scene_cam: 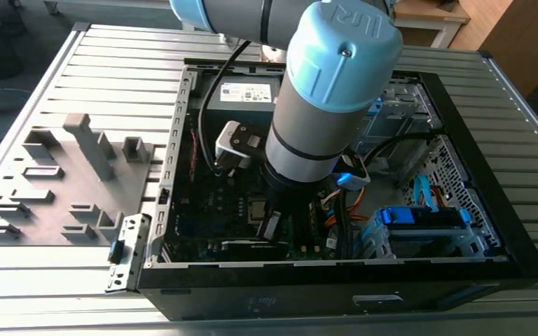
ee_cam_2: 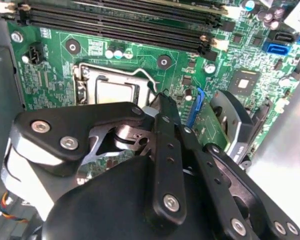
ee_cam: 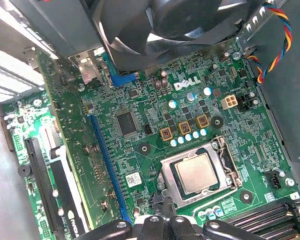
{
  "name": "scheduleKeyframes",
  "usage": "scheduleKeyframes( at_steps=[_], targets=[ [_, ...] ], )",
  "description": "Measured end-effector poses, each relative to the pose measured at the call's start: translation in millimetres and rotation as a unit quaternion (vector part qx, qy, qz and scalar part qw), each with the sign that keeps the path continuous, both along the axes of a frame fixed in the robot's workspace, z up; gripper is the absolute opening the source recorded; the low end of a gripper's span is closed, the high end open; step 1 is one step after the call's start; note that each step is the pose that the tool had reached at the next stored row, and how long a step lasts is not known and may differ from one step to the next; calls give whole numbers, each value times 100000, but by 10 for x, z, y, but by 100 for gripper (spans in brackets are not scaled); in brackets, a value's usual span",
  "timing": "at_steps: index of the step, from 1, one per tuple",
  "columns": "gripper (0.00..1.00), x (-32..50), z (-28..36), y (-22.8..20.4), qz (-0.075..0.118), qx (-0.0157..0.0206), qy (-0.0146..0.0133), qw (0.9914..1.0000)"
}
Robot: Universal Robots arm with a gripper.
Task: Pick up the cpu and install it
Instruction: 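Install the first cpu locking lever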
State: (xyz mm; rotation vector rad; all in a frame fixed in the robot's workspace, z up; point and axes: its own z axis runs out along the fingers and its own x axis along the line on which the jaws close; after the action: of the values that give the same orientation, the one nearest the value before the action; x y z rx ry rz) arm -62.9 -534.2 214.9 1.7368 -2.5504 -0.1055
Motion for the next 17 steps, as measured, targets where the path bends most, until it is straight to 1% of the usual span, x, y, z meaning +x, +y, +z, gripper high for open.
scheduleKeyframes(
  at_steps=[3,5,6,12,13,15,16,17],
  targets=[
    [11,0,-13,1,-1877,-4,0,99982],
    [11,1,-19,1,-3280,-26,2,99946],
    [11,2,-20,1,-3608,-146,-9,99935],
    [11,1,-19,1,-3628,-379,-13,99933],
    [11,1,-20,1,-3628,-398,181,99933],
    [11,4,-23,1,-3626,-499,1274,99925],
    [11,6,-23,1,-3622,-545,1771,99917],
    [11,6,-22,1,-3620,-562,1966,99914]
  ],
)
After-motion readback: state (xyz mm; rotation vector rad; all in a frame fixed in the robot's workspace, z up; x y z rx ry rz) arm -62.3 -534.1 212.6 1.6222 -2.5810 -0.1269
